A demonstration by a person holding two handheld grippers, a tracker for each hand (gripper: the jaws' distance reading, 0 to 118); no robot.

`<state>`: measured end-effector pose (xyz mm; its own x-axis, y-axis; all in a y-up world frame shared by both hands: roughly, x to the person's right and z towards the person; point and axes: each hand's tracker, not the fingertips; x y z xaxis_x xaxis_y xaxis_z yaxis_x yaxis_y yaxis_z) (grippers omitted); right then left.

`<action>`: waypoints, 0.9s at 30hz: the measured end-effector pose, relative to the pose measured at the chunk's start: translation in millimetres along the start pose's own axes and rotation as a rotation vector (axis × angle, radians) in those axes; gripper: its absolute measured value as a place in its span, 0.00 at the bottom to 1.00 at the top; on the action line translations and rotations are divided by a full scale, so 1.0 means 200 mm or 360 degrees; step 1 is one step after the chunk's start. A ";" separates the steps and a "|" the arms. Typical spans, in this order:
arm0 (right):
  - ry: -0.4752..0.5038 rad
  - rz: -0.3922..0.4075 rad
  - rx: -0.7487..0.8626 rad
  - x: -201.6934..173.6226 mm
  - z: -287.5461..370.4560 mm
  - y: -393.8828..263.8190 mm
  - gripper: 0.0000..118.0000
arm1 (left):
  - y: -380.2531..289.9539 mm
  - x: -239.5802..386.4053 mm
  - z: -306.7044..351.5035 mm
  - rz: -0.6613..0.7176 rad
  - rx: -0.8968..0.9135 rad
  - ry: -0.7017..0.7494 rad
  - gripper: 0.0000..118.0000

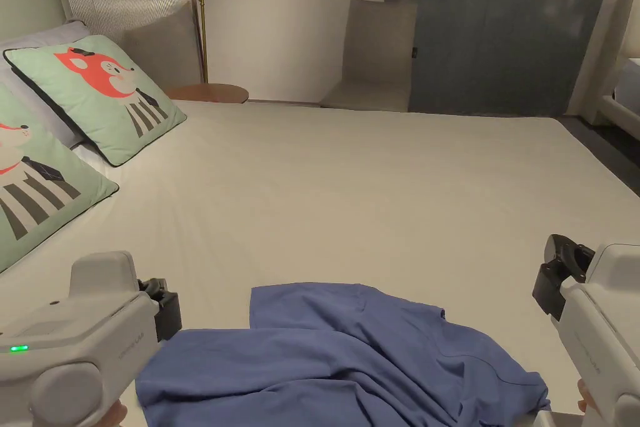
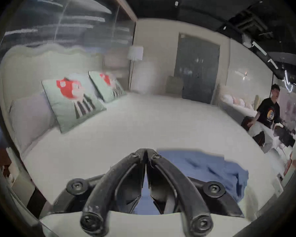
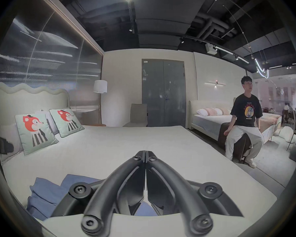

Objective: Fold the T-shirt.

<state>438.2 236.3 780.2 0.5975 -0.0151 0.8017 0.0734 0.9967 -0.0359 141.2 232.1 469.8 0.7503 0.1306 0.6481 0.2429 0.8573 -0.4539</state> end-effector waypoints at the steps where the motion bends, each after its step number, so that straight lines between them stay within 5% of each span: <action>1: 0.0001 -0.0001 -0.0016 0.00 0.00 -0.01 0.00 | -0.06 -0.02 -0.03 0.0001 -0.0106 -0.0012 0.00; 3: 0.0008 -0.0009 -0.0049 0.00 0.00 -0.04 0.00 | -0.17 -0.05 -0.08 0.0049 -0.0276 -0.0005 0.02; 4: 0.0008 -0.0010 -0.0066 0.00 0.00 -0.05 0.00 | -0.24 -0.07 -0.11 0.0107 -0.0358 -0.0014 0.13; 5: 0.0009 -0.0006 -0.0082 0.00 0.00 -0.07 0.00 | -0.30 -0.08 -0.14 0.0149 -0.0449 -0.0029 0.39; 6: 0.0008 0.0004 -0.0102 0.00 -0.01 -0.09 0.00 | -0.36 -0.10 -0.18 0.0178 -0.0543 -0.0036 0.77; 7: 0.0009 0.0014 -0.0121 0.00 -0.01 -0.10 0.00 | -0.42 -0.11 -0.20 0.0188 -0.0592 -0.0046 0.93; 12: 0.0007 0.0033 -0.0220 0.01 -0.02 -0.18 0.00 | -0.62 -0.09 -0.31 0.0138 -0.0722 0.0016 0.89; 17: -0.0008 0.0077 -0.0381 0.04 -0.06 -0.28 0.01 | -0.67 -0.07 -0.34 0.0055 -0.0707 0.0086 0.57; 18: -0.0022 0.0082 -0.0445 0.05 -0.08 -0.31 0.04 | -0.65 -0.06 -0.31 0.0047 -0.0703 0.0084 0.36; 19: -0.0040 0.0080 -0.0505 0.06 -0.11 -0.33 0.18 | -0.64 -0.05 -0.30 0.0034 -0.0682 0.0077 0.17; 20: -0.0057 0.0067 -0.0542 0.08 -0.13 -0.36 0.45 | -0.63 -0.05 -0.29 0.0036 -0.0667 0.0067 0.08; 21: -0.0059 0.0060 -0.0597 0.09 -0.15 -0.39 0.82 | -0.62 -0.05 -0.28 0.0039 -0.0652 0.0067 0.06; 22: -0.0066 0.0048 -0.0674 0.11 -0.18 -0.42 0.97 | -0.61 -0.06 -0.27 0.0038 -0.0646 0.0060 0.05; 27: -0.0110 0.0025 -0.1015 0.19 -0.33 -0.62 0.97 | -0.58 -0.03 -0.20 0.0037 -0.0588 0.0013 0.05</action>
<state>504.7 106.6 776.9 0.5513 0.0253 0.8340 0.5385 0.7526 -0.3788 133.2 112.7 494.5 0.7625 0.1426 0.6310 0.4304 0.6164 -0.6594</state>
